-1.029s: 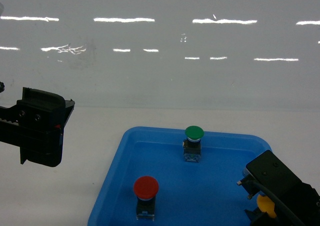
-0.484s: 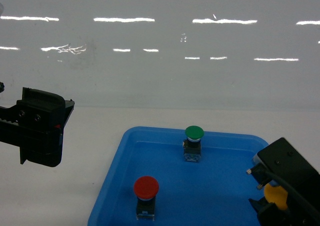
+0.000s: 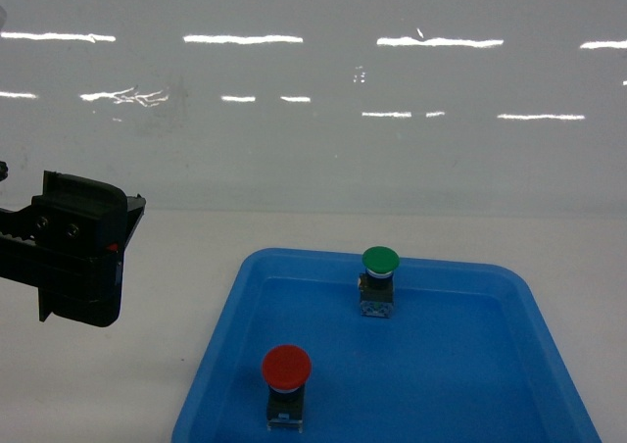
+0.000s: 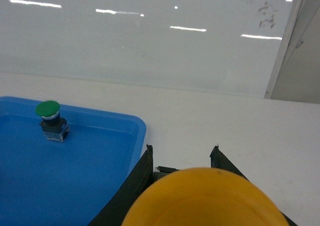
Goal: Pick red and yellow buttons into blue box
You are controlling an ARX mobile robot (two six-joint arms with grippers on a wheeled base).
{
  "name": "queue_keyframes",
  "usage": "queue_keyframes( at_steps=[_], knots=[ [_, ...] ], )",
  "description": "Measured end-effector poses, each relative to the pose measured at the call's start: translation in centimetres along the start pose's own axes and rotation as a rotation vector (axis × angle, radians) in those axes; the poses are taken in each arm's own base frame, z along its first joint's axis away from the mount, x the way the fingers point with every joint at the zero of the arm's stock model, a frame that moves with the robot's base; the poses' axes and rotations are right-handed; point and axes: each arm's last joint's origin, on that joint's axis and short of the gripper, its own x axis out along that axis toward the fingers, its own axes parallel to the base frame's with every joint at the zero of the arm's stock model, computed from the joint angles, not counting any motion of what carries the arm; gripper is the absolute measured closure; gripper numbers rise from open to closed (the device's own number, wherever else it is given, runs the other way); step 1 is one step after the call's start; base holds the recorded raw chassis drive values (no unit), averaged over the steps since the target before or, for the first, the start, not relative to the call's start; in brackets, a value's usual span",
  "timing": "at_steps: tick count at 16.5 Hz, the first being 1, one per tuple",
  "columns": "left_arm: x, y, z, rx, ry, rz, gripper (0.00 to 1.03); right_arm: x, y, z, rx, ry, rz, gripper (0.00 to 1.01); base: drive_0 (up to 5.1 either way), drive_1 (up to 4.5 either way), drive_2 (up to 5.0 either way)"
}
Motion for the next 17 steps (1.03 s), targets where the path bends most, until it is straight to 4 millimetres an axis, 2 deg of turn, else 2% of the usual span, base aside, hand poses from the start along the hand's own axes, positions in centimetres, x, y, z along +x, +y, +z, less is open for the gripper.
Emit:
queue_keyframes(
  at_steps=[1, 3, 5, 11, 15, 17],
  knots=[
    [0.0, 0.0, 0.0, 0.0, 0.0, 0.0, 0.05, -1.7, -0.3, 0.4, 0.009, -0.026, -0.021, 0.72, 0.0, 0.0, 0.0],
    [0.0, 0.0, 0.0, 0.0, 0.0, 0.0, 0.05, -4.6, -1.2, 0.0, 0.02, -0.011, -0.035, 0.72, 0.0, 0.0, 0.0],
    [0.0, 0.0, 0.0, 0.0, 0.0, 0.0, 0.05, -5.5, -1.3, -0.2, 0.01, -0.023, -0.046, 0.72, 0.0, 0.0, 0.0],
    [0.0, -0.4, 0.0, 0.01, 0.016, -0.02, 0.05, -5.4, -0.9, -0.6, -0.013, -0.002, -0.04, 0.72, 0.0, 0.0, 0.0],
    [1.4, -3.5, 2.1, 0.063, 0.09, -0.176, 0.05, -5.4, -0.9, -0.6, -0.013, -0.002, -0.04, 0.72, 0.0, 0.0, 0.0],
    [1.8, -4.2, 2.5, 0.074, 0.105, -0.208, 0.05, -5.4, -0.9, -0.6, -0.013, -0.002, -0.04, 0.72, 0.0, 0.0, 0.0]
  ],
)
